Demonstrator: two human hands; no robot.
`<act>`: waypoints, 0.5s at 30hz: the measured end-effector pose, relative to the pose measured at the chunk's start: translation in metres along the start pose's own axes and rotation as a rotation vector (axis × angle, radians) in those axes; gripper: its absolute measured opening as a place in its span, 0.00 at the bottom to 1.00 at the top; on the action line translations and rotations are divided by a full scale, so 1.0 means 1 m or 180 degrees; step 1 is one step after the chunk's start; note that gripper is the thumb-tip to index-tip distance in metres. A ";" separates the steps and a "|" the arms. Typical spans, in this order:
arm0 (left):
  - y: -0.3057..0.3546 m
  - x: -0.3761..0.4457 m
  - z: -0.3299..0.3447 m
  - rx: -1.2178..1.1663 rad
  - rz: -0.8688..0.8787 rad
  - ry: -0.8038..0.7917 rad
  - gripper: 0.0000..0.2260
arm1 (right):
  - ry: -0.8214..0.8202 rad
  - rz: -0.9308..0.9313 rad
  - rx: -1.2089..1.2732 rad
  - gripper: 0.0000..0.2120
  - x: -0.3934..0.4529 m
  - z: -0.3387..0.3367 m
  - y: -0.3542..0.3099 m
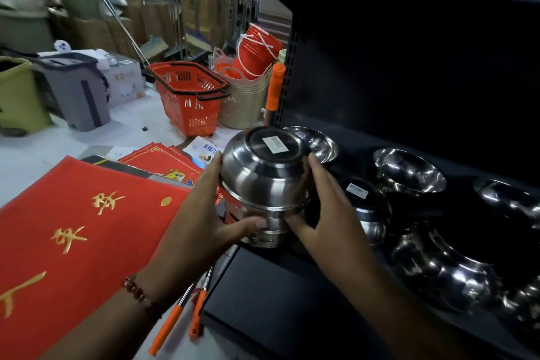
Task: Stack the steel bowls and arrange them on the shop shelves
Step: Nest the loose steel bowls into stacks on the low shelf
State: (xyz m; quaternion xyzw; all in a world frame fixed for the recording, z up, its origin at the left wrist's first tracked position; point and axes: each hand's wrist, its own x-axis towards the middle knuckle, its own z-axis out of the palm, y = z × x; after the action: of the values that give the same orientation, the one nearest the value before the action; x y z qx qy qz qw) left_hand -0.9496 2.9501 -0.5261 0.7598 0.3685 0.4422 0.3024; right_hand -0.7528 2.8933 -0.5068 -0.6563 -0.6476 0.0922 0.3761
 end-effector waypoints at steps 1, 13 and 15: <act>0.000 -0.001 0.001 -0.0034 0.0058 0.0064 0.46 | 0.0062 -0.0005 0.0061 0.44 0.000 -0.004 -0.001; 0.015 -0.010 0.018 0.1301 0.1935 0.0484 0.34 | 0.1234 0.0401 0.1121 0.15 -0.008 -0.070 -0.007; 0.021 -0.014 0.021 0.1164 0.1910 0.0426 0.30 | 0.1091 0.0539 0.1071 0.22 -0.010 -0.075 -0.006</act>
State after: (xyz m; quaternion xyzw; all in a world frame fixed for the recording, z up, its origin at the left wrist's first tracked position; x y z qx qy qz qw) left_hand -0.9293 2.9241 -0.5251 0.8450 0.2211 0.4868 -0.0068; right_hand -0.7135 2.8549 -0.4542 -0.6424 -0.4926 0.1173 0.5753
